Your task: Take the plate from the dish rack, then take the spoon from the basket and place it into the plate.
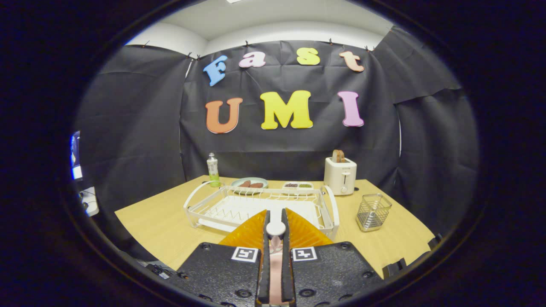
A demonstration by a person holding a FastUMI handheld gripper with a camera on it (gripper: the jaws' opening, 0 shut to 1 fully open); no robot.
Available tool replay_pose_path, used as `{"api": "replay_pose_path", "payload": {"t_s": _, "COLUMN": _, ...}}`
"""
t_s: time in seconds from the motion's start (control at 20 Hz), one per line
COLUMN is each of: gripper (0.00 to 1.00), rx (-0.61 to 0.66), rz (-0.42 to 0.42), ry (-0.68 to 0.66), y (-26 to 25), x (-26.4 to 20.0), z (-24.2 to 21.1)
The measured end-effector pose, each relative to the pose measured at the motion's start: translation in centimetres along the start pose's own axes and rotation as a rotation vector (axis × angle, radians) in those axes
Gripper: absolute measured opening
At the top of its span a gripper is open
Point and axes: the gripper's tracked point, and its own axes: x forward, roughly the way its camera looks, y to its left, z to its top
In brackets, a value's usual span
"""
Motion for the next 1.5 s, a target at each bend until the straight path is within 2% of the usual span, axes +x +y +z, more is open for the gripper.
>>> {"api": "replay_pose_path", "payload": {"t_s": 0.4, "gripper": 0.16, "rx": 0.027, "rz": 0.022, "ry": 0.076, "y": -0.8, "x": 0.9, "z": -2.3}}
{"api": "replay_pose_path", "payload": {"t_s": 0.55, "gripper": 0.16, "rx": 0.077, "rz": 0.066, "ry": 0.147, "y": -0.9, "x": 1.3, "z": -3.5}}
{"api": "replay_pose_path", "payload": {"t_s": 0.8, "gripper": 0.24, "rx": 0.064, "rz": -0.006, "ry": 0.17, "y": -3.9, "x": 1.6, "z": -3.0}}
{"api": "replay_pose_path", "payload": {"t_s": 0.85, "gripper": 0.42, "rx": 0.056, "rz": -0.011, "ry": 0.155, "y": -4.1, "x": 1.5, "z": -2.5}}
{"api": "replay_pose_path", "payload": {"t_s": 1.05, "gripper": 1.0, "rx": 0.003, "rz": -0.094, "ry": 0.059, "y": -6.1, "x": 0.0, "z": 0.4}}
{"api": "replay_pose_path", "payload": {"t_s": 1.35, "gripper": 1.0, "rx": 0.0, "rz": -0.146, "ry": -0.035, "y": -6.4, "x": -3.5, "z": 4.2}}
{"api": "replay_pose_path", "payload": {"t_s": 1.5, "gripper": 1.0, "rx": 0.024, "rz": -0.204, "ry": -0.063, "y": -7.6, "x": -6.1, "z": 6.2}}
